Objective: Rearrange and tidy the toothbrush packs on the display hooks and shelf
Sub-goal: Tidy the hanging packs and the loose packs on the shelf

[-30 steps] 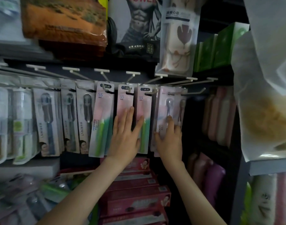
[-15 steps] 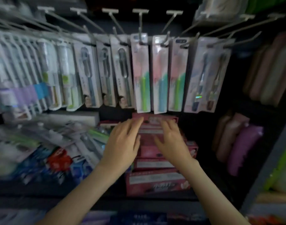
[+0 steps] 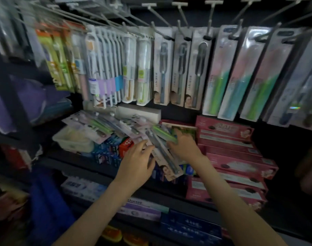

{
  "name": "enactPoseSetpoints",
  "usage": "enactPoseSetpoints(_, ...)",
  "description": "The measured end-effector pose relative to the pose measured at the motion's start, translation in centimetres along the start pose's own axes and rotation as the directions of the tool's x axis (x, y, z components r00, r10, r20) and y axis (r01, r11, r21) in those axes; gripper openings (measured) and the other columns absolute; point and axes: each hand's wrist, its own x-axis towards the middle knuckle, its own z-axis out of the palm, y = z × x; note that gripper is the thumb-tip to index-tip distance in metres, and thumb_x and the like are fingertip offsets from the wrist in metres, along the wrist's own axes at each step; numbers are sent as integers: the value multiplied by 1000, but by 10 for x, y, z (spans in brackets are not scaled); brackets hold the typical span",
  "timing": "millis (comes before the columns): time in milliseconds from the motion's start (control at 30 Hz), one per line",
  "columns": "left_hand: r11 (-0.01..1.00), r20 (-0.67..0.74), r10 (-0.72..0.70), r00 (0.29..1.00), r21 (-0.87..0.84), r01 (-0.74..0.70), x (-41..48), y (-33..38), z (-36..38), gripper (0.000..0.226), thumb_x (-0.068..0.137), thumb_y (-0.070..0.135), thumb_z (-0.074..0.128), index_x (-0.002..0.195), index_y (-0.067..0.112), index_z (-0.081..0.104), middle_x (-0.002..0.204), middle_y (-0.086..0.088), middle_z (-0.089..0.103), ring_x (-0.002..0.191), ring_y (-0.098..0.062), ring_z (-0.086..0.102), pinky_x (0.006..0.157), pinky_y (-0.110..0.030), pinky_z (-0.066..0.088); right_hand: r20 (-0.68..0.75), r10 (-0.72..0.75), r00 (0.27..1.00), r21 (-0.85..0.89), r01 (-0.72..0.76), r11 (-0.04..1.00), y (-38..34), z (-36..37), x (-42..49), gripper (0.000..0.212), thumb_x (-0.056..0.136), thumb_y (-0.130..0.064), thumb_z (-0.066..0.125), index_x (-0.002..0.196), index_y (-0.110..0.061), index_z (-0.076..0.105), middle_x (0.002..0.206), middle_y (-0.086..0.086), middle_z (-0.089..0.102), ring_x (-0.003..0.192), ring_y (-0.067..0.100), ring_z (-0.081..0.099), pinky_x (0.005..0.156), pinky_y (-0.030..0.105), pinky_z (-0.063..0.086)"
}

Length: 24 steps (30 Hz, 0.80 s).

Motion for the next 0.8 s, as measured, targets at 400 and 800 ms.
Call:
enactPoseSetpoints(400, 993, 278, 63, 959, 80, -89, 20, -22, 4, 59, 96, 57, 27, 147, 28, 28, 157, -5, 18, 145, -22, 9, 116, -43, 3, -82, 69, 994, 27, -67, 997, 2, -10, -1, 52, 88, -27, 57, 134, -6, 44, 133, 16, 39, 125, 30, 34, 103, 27, 28)
enactPoseSetpoints(800, 990, 165, -42, 985, -123, 63, 42, 1, 9, 53, 96, 51, 37, 139, 22, 42, 146, -2, 41, 140, -22, 25, 114, -49, 10, -244, 19, 970, 161, 21, 987, 16, -32, -69, 47, 89, -21, 62, 131, -5, 49, 118, 3, 44, 104, 14, 46, 84, 11, 29)
